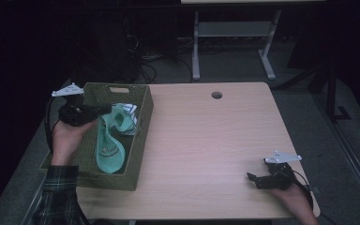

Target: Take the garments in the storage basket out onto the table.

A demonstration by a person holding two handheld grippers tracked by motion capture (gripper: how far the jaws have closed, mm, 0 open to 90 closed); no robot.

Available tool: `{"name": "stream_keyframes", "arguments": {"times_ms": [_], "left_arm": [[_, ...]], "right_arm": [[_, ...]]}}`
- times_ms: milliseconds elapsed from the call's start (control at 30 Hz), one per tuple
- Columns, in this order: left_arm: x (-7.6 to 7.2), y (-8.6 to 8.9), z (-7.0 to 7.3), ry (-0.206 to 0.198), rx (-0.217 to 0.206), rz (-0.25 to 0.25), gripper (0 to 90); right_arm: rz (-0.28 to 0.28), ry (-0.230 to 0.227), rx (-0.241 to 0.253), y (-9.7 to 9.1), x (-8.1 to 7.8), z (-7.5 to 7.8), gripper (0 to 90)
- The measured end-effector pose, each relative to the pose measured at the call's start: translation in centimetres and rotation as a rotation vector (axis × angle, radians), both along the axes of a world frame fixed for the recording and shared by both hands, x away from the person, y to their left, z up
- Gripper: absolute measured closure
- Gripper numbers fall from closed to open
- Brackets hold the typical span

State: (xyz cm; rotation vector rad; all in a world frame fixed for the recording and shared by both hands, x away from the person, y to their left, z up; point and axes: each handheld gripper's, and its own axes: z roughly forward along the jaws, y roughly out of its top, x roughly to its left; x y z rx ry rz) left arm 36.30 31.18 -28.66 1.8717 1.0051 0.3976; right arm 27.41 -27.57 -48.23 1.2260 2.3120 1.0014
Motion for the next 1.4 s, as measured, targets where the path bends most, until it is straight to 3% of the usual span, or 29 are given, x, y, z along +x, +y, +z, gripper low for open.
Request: {"name": "stream_keyframes", "arguments": {"times_ms": [400,867,1400], "left_arm": [[0.3,-1.0,2.6,-0.036,-0.031,-0.038,89.4],[0.4,-3.3,6.5,-0.098,-0.059,-0.113,89.5],[0.6,-7.0,6.4,-0.115,-0.102,-0.186,89.5]], "right_arm": [[-0.001,0.001,0.001,0.0,0.0,0.0,9.5],[-0.001,0.001,0.001,0.0,0.0,0.0,9.6],[-0.001,0.001,0.001,0.0,0.0,0.0,9.5]]}}
